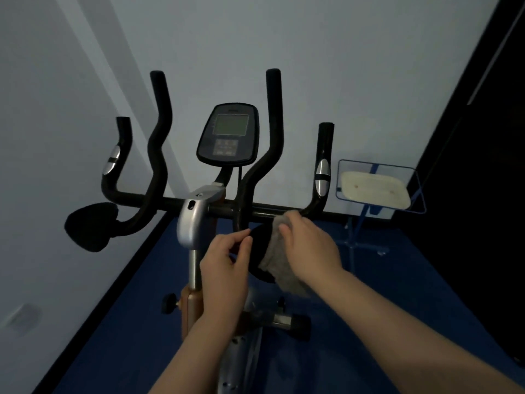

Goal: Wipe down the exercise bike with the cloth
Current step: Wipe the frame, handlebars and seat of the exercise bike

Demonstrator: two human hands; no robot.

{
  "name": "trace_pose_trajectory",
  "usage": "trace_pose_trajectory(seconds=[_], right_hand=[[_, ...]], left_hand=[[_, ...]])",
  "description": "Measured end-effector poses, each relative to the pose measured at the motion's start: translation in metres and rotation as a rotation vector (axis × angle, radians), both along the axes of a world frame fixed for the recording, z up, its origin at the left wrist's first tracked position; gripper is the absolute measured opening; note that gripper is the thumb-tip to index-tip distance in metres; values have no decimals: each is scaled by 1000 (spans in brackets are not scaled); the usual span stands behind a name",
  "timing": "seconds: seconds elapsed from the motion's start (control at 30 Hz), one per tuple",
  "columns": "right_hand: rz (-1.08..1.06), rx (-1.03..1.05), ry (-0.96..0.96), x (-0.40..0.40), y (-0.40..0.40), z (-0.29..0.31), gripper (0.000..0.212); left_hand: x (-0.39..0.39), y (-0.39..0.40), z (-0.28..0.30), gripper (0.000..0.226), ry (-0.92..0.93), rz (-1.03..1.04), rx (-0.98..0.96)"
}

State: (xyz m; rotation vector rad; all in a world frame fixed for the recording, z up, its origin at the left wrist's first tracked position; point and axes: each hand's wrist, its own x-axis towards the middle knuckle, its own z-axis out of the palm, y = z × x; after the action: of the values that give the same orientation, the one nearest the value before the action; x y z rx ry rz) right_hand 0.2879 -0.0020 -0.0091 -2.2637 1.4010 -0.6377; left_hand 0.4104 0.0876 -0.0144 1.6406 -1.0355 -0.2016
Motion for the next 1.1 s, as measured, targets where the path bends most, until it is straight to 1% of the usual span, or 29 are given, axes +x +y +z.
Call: trace_pose_trajectory(seconds=[0.13, 0.2, 0.3, 0.43, 0.47, 0.53, 0.6, 0.67, 0.7, 0.8, 0.83, 0.87, 0.93, 0.97, 1.0, 1.03, 1.1], right_hand=[[-112, 27, -160, -4, 27, -12, 22], [-121, 34, -144, -10, 39, -17, 28], [-130, -7, -52, 0, 19, -8, 23], [-131, -4, -94, 3, 23, -4, 22], [-103, 0, -89, -3, 28, -4, 21], [-10, -8, -8, -14, 33, -2, 20], [102, -30, 102, -24, 25, 5, 21], [199, -62, 149, -35, 8, 17, 18], [215, -93, 126, -39, -3, 24, 17], [225, -253, -22, -53, -46, 49, 15], [252, -289, -21, -55, -61, 55, 17], [291, -335, 51, -56, -73, 58, 18], [379, -465, 340, -55, -93, 49, 22], [418, -511, 444, -58, -99, 38, 25], [445, -524, 474, -60, -102, 29, 27], [463, -527, 447, -63, -102, 21, 27], [494, -567, 386, -59, -103, 7, 28]], left_hand=[[1, 2, -3, 17, 25, -50, -16], [5, 1, -4, 18, 32, -78, -32], [9, -3, -5, 20, 20, -87, -46], [2, -4, -8, 22, 38, -34, -70], [1, -4, -9, 23, 38, -23, -76], [0, -3, -9, 24, 26, -12, -89], [-5, -4, -9, 23, 9, 5, -93], [-14, -7, -9, 25, -12, 38, -65], [-19, -9, -9, 26, -52, 62, -33], [-42, -19, -5, 28, -233, 136, 73], [-49, -23, -4, 29, -261, 146, 111], [-56, -27, -4, 30, -272, 155, 156], [-67, -33, -5, 35, -261, 220, 235], [-71, -36, -6, 40, -266, 263, 256], [-73, -38, -8, 45, -286, 302, 264], [-75, -40, -10, 47, -312, 331, 262], [-77, -44, -14, 45, -337, 384, 251]])
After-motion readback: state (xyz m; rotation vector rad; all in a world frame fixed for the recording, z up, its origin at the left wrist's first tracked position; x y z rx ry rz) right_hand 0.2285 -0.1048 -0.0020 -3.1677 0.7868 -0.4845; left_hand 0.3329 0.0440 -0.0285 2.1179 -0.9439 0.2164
